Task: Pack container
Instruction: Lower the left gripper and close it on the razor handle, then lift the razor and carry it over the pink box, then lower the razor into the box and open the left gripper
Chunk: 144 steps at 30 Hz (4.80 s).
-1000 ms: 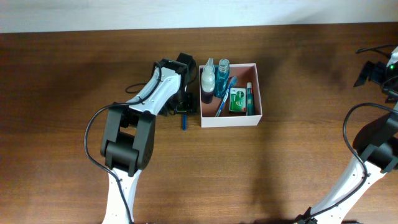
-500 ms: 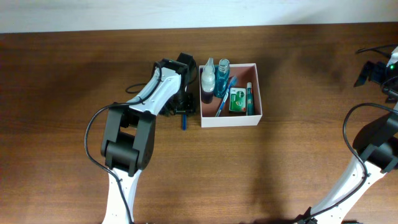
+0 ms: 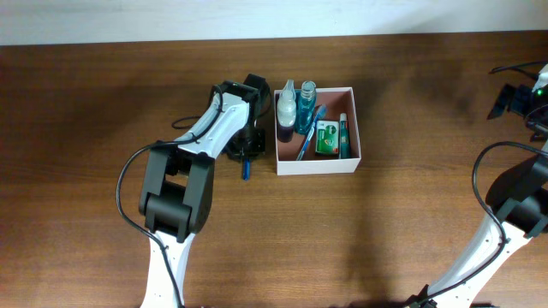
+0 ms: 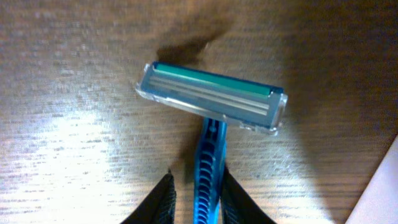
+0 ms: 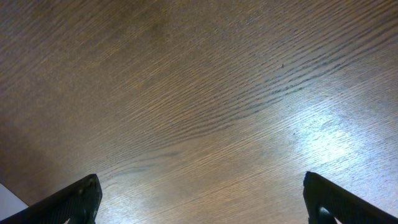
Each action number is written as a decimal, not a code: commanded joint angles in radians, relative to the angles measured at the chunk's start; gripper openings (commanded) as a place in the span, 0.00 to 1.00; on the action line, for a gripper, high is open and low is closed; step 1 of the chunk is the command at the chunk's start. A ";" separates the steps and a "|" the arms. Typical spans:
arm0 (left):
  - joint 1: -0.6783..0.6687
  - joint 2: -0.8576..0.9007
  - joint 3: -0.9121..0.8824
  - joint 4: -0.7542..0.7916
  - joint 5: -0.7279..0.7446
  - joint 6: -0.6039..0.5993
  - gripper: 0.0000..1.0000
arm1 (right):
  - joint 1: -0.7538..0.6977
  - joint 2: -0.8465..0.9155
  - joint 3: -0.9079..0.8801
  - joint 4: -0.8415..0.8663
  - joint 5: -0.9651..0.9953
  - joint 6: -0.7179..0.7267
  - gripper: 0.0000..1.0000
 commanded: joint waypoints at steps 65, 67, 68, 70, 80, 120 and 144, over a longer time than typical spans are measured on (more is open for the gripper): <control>-0.275 0.023 1.131 -0.195 -0.136 0.113 0.10 | -0.003 -0.028 -0.006 0.001 0.005 0.000 0.99; -0.289 0.034 1.131 -0.195 -0.136 0.145 0.10 | -0.003 -0.028 -0.006 0.001 0.005 0.000 0.99; -0.293 0.039 1.130 -0.196 -0.136 0.154 0.10 | -0.003 -0.028 -0.006 0.001 0.005 0.000 0.99; -0.301 0.052 1.122 -0.196 -0.130 0.157 0.10 | -0.003 -0.028 -0.006 0.001 0.005 0.000 0.99; -0.335 0.143 1.117 -0.209 -0.091 0.174 0.10 | -0.003 -0.028 -0.006 0.001 0.005 0.000 0.99; -0.375 0.412 1.117 -0.353 -0.091 0.182 0.15 | -0.003 -0.028 -0.006 0.001 0.005 0.000 0.99; -0.342 0.144 1.133 -0.352 -0.100 0.209 0.99 | -0.003 -0.028 -0.006 0.001 0.005 0.000 0.99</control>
